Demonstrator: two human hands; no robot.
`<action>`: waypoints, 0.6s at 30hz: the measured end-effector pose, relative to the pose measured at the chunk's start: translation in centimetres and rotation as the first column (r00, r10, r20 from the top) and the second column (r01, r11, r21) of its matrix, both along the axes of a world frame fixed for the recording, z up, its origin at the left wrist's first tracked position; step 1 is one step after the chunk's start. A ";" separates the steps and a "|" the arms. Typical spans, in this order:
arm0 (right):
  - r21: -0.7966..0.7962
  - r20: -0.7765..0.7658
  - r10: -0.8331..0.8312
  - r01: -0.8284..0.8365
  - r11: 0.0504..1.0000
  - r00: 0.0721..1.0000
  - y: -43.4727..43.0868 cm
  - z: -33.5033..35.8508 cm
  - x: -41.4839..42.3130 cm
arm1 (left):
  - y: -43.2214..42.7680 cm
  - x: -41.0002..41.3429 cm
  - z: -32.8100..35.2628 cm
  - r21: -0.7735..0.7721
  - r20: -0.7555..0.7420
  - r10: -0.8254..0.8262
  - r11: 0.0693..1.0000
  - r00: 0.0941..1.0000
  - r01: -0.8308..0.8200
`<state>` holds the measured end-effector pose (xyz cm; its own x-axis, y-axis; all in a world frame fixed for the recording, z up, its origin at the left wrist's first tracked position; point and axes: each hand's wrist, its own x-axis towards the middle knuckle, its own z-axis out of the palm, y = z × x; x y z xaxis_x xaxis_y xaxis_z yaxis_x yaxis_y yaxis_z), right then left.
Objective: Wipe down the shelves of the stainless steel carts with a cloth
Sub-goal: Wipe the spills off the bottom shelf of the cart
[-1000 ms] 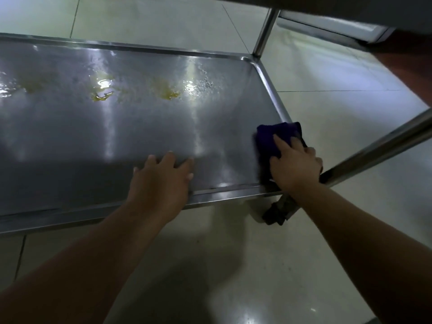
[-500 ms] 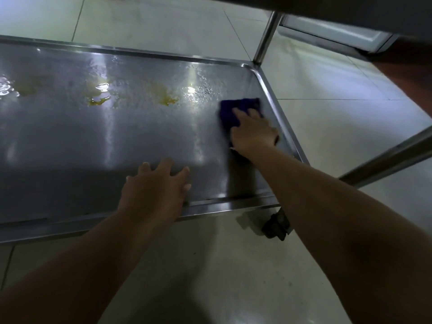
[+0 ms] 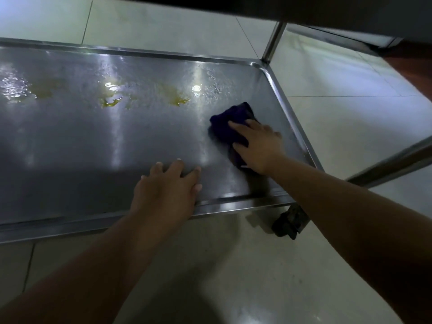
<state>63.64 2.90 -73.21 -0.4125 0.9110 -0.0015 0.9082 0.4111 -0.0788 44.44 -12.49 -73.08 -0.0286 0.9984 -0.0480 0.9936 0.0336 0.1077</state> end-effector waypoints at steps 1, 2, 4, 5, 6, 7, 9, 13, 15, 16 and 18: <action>-0.014 -0.009 0.088 -0.089 0.996 0.996 -1.2 0.1 0.8 | 0.0 -0.1 0.0 0.004 -0.006 -0.015 1.000 1.000 0.015; -0.038 -0.014 0.138 -0.138 0.990 0.990 -2.1 0.3 2.0 | -0.1 -0.2 -0.1 0.008 -0.010 -0.031 0.999 0.999 0.031; -0.067 0.010 0.108 -0.107 0.992 0.994 -3.5 0.7 4.3 | -0.4 -0.3 0.1 0.019 -0.006 -0.046 0.999 0.999 0.046; -0.068 0.030 0.031 -0.028 0.997 0.999 -4.1 0.9 5.2 | -0.5 -0.4 0.2 0.020 0.007 -0.043 0.999 0.999 0.043; -0.058 0.049 -0.076 0.079 0.995 0.996 -4.7 1.1 5.8 | -0.6 -0.5 0.3 0.015 0.022 -0.042 0.999 0.999 0.041; -0.041 0.066 -0.192 0.195 0.980 0.979 -5.5 1.3 5.8 | -0.8 -0.7 0.3 0.006 0.035 -0.044 0.999 0.998 0.044; -0.008 0.092 -0.375 0.377 0.926 0.922 -7.2 1.2 4.8 | -0.9 -1.1 0.2 -0.021 0.060 -0.049 0.999 0.997 0.050; 0.047 0.151 -0.402 0.400 0.915 0.903 -11.1 1.7 0.9 | -0.9 -1.6 0.4 -0.075 0.091 -0.064 0.995 0.994 0.071; 0.066 0.152 -0.292 0.285 0.956 0.944 -13.3 1.8 -0.3 | -0.8 -1.8 0.8 -0.106 0.114 -0.082 0.990 0.990 0.095; 0.053 0.154 -0.239 0.233 0.971 0.959 -14.2 2.1 -0.8 | -0.8 -1.9 1.0 -0.133 0.124 -0.098 0.985 0.987 0.114; -0.014 0.168 -0.169 0.174 0.985 0.971 -15.1 3.2 -1.1 | -0.9 -2.2 1.9 -0.218 0.147 -0.140 0.961 0.979 0.170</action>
